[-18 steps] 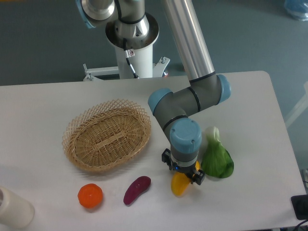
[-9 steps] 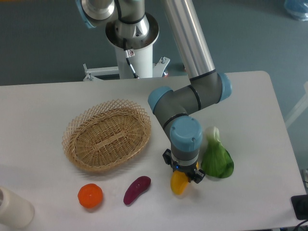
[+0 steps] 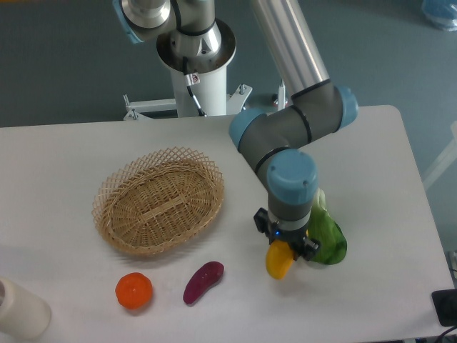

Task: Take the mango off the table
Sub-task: 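Lift the held mango up off the table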

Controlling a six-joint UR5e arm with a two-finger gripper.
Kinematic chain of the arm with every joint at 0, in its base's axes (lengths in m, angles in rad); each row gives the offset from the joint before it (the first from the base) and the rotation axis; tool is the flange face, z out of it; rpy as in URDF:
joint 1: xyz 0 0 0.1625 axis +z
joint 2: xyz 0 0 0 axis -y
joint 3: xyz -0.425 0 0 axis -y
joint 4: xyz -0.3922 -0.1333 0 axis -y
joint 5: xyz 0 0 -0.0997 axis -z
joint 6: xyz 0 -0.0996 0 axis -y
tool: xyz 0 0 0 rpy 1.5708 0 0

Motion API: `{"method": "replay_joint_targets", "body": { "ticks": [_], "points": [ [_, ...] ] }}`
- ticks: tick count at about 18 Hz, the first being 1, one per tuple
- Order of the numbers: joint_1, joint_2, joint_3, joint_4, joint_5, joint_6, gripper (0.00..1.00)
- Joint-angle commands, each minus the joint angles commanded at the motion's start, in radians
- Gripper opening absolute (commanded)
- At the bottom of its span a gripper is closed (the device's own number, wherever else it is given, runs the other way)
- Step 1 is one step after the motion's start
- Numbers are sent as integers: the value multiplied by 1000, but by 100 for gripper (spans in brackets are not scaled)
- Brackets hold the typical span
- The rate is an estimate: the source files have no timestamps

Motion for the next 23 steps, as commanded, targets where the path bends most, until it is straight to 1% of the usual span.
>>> {"method": "replay_joint_targets", "body": {
  "ticks": [3, 5, 7, 9, 11, 15, 18, 20, 23],
  "points": [
    [37, 17, 2, 0, -3, 20, 56],
    [60, 28, 0, -11, -11, 64, 56],
    [90, 38, 2, -31, -64, 113, 58],
    [121, 54, 0, -37, -123, 121, 60],
    [124, 54, 0, -34, -121, 123, 61],
    [121, 51, 3, -32, -71, 140, 61],
    [118, 51, 17, -43, -35, 213, 61],
    [120, 54, 24, -70, -23, 245, 61],
    [117, 49, 41, -101, 23, 247, 61]
  ]
}}
